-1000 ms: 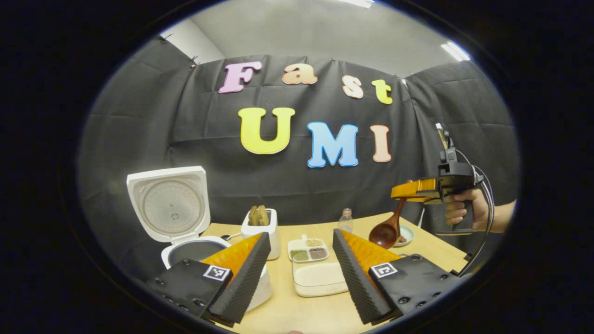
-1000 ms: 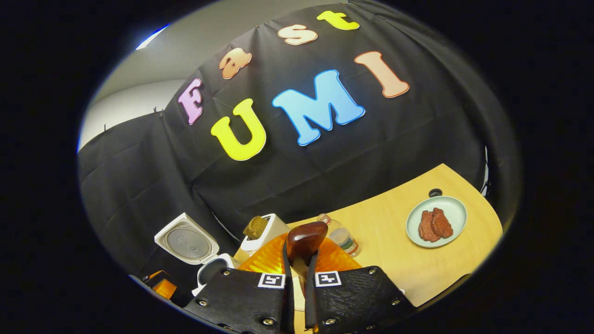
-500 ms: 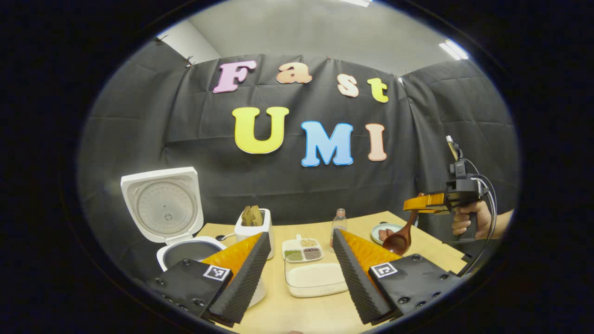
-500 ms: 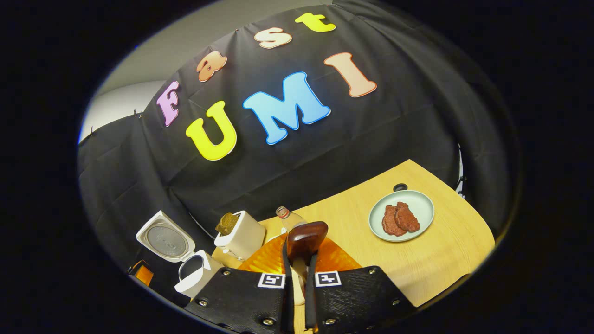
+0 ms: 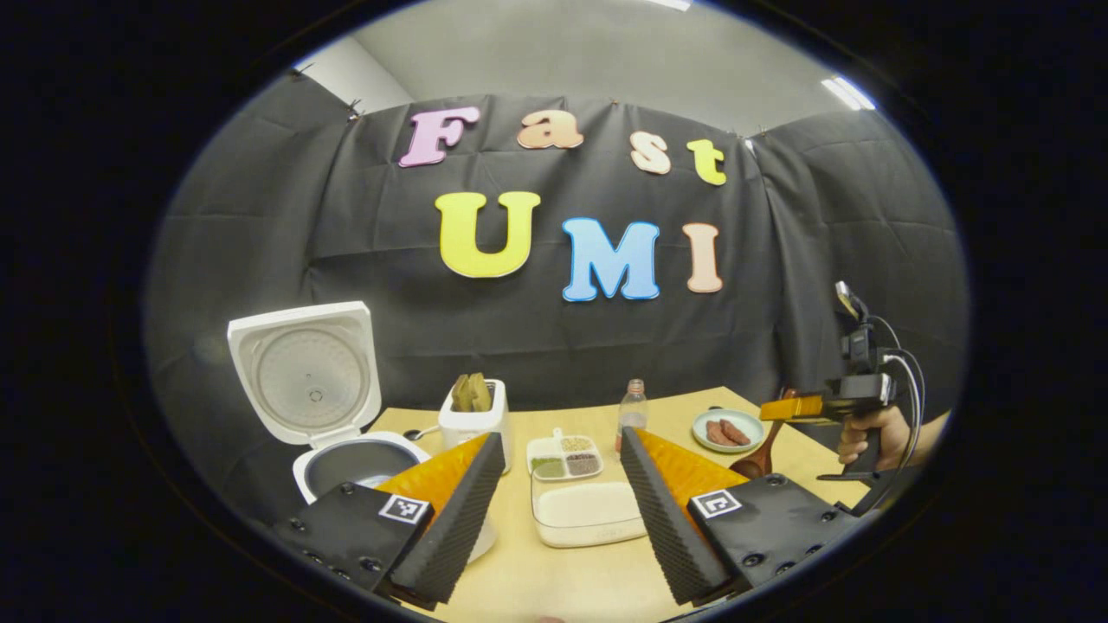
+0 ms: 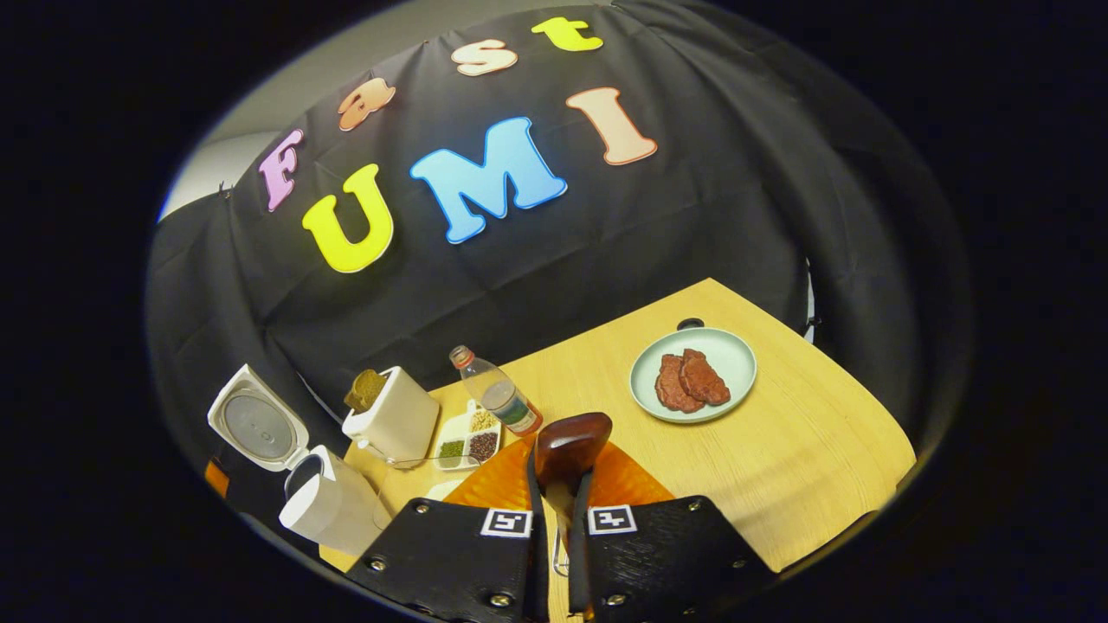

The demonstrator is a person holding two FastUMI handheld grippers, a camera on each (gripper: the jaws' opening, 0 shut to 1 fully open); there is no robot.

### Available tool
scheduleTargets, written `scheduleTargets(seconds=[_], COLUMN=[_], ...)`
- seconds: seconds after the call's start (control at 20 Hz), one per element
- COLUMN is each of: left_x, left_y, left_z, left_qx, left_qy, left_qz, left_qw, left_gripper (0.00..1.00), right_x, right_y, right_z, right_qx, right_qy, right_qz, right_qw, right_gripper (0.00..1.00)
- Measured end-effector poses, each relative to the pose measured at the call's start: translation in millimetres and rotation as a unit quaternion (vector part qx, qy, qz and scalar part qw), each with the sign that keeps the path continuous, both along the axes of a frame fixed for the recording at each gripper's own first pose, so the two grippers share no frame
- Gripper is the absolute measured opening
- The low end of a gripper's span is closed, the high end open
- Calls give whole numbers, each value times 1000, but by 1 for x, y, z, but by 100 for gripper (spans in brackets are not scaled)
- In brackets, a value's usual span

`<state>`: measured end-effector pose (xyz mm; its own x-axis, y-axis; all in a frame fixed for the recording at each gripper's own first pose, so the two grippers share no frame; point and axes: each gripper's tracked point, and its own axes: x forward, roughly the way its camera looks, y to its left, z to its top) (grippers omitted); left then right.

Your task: Close the left gripper, press the button to open the rice cooker; take a wooden spoon from the chopstick holder with the right hand, scoop a spoonful of rice and pour it into the rice cooker, then put the wooden spoon back into the chopstick holder.

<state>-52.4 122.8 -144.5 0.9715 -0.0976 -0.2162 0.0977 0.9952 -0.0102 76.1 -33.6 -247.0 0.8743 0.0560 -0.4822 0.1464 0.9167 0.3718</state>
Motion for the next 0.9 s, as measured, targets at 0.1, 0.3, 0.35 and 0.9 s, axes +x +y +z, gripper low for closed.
scheduleTargets(seconds=[0.1, 0.3, 0.35, 0.9], left_x=[-5, -11, -11, 14], left_y=[6, 20, 21, 1], left_z=[-2, -2, -1, 10], left_qx=[2, 5, 5, -4], left_qy=[4, 7, 6, -14], left_qz=[7, 23, 25, 11], left_qw=[1000, 1000, 1000, 1000], left_gripper=[90, 90, 94, 91], right_x=[0, 2, 2, -30], right_y=[4, 8, 10, -38], right_z=[-11, -33, -37, -7], right_qx=[3, -7, -11, -149], right_qy=[10, 26, 27, -5], right_qz=[-3, -6, -6, -34], right_qw=[1000, 1000, 1000, 988], right_gripper=[9, 9, 10, 98])
